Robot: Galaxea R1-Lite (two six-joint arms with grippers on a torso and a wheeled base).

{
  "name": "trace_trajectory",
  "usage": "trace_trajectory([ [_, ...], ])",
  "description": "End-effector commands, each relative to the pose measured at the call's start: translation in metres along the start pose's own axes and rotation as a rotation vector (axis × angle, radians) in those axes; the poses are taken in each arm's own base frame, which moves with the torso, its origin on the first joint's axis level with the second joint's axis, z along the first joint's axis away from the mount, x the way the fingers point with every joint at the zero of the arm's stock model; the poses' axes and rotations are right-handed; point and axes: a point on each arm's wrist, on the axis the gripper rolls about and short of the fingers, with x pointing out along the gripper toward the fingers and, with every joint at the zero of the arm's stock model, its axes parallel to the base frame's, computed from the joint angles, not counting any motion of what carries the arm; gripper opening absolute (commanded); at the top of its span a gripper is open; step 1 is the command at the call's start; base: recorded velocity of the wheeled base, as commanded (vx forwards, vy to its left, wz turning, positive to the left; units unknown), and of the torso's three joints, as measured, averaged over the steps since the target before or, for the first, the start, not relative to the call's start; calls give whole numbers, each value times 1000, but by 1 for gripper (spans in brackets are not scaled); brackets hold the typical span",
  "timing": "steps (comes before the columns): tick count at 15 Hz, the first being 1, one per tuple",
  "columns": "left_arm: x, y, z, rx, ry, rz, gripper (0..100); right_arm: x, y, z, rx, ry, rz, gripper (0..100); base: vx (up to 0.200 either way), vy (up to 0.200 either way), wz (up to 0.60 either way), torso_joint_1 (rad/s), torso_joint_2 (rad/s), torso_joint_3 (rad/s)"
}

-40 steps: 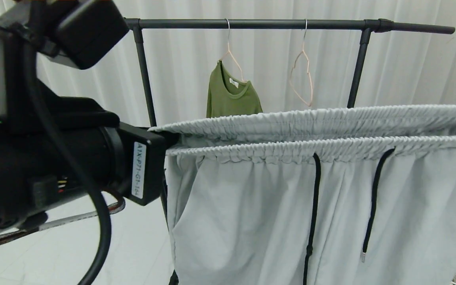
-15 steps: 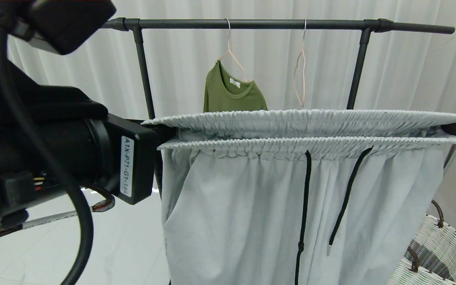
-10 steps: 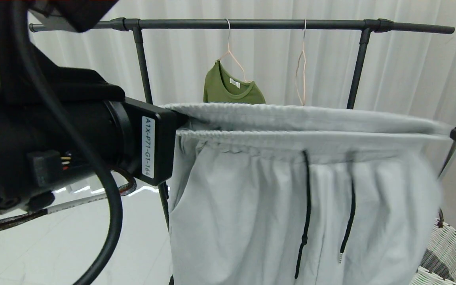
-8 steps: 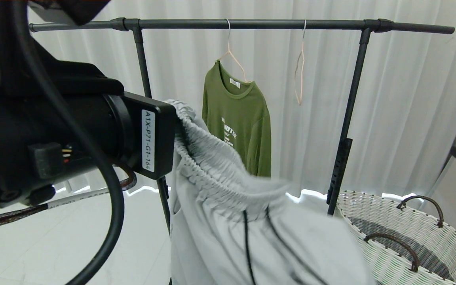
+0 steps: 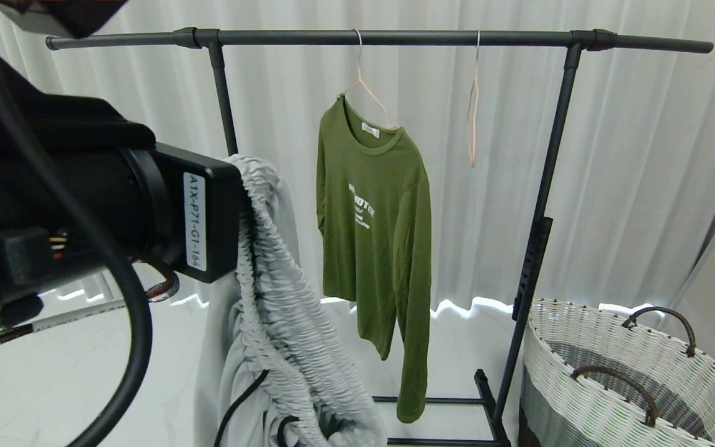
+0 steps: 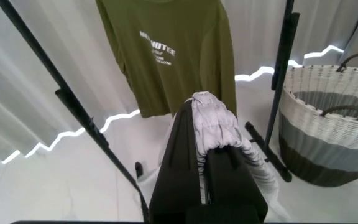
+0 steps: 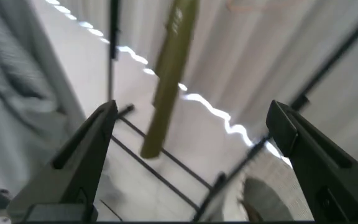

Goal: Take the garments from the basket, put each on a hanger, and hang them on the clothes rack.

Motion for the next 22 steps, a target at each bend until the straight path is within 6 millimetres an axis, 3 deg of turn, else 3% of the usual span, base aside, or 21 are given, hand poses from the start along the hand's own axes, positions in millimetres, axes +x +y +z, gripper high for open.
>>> trace_trajectory([
  [1, -6, 11, -9, 27, 50, 44, 0, 5, -1, -7, -21, 71, -79, 100, 0, 0, 0, 0, 0, 0],
  [7, -19, 35, -29, 53, 98, 146, 0, 9, -9, -33, -244, 159, -223, 100, 0, 0, 0, 0, 0, 0],
  [11, -31, 43, -42, 85, 103, 148, 0, 24, -8, -51, -252, 121, -264, 100, 0, 0, 0, 0, 0, 0],
  [14, -40, 51, -47, 150, 99, 167, 0, 25, -12, -51, -287, 132, -299, 100, 0, 0, 0, 0, 0, 0],
  [20, -37, 52, -46, 146, 108, 184, 0, 26, -12, -53, -302, 92, -317, 100, 0, 0, 0, 0, 0, 0],
  [22, -37, 52, -47, 146, 110, 185, 0, 31, -11, -59, -298, 48, -337, 100, 0, 200, 0, 0, 7, 0],
])
